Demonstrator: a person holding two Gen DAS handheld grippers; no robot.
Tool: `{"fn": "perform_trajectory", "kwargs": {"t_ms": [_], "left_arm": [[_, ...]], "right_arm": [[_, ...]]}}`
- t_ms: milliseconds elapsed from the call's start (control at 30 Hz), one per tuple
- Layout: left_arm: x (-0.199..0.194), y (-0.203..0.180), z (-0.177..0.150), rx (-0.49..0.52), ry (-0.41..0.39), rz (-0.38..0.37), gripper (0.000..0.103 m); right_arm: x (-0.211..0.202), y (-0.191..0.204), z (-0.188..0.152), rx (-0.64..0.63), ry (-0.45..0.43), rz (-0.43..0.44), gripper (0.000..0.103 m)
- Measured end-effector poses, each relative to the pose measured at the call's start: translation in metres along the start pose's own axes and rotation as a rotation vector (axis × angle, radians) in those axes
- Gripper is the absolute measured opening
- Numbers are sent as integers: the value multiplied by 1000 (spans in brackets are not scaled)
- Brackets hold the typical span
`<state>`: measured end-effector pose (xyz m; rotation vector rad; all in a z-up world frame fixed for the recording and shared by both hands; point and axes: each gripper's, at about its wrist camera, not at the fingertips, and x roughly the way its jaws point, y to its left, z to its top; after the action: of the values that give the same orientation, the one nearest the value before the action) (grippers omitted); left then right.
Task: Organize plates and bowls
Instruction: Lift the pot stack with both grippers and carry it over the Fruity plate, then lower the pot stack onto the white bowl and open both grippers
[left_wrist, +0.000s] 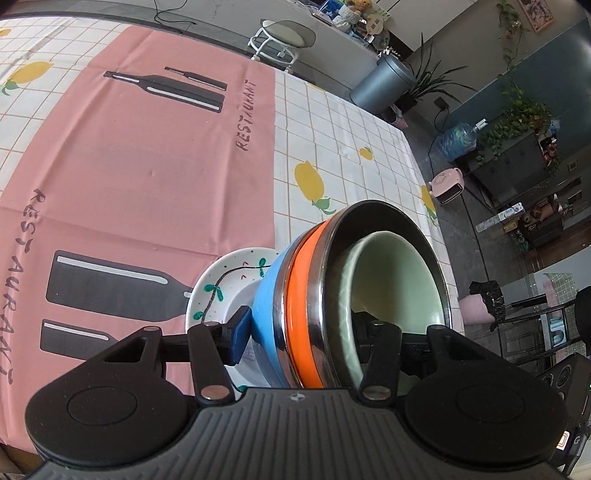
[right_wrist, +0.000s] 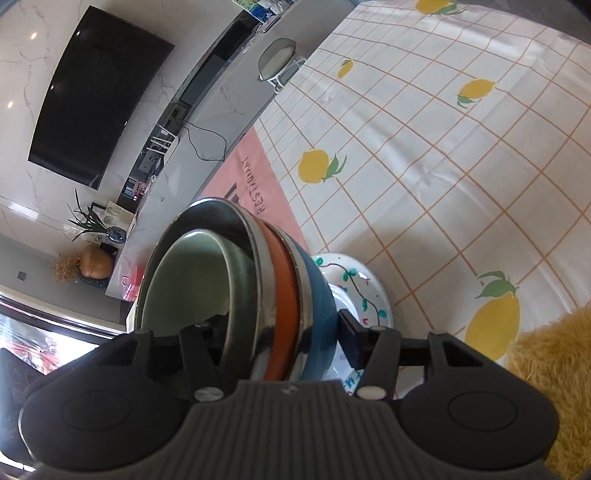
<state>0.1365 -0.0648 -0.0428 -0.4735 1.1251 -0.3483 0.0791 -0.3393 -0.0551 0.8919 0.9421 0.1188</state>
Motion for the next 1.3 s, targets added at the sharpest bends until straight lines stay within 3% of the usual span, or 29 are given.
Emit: {"fn": "perform_trajectory", "kwargs": {"t_ms": [267,633,933,1067,1133,1300], "left_arm": [[11,18,-5,-11,11,25,57],[13,22,-8,9,3,-18,60],[8,10,-13,97,-59,54,62],[1,7,-15,113,-112,100,72],[-5,7,-15,120,-140,97,79],[-30,-6,-21,177,-211,101,80]], "right_arm": [[29,-6,-6,22,56,-38,54],[29,-7,-5,28,29,-70,53],[27,-6,-9,40,10,-82,52],[25,1,-11,2,-9,-105,52],[20,6,-11,-32,-39,-115,58],[-6,23,-9,-121,-149,-60,73]]}}
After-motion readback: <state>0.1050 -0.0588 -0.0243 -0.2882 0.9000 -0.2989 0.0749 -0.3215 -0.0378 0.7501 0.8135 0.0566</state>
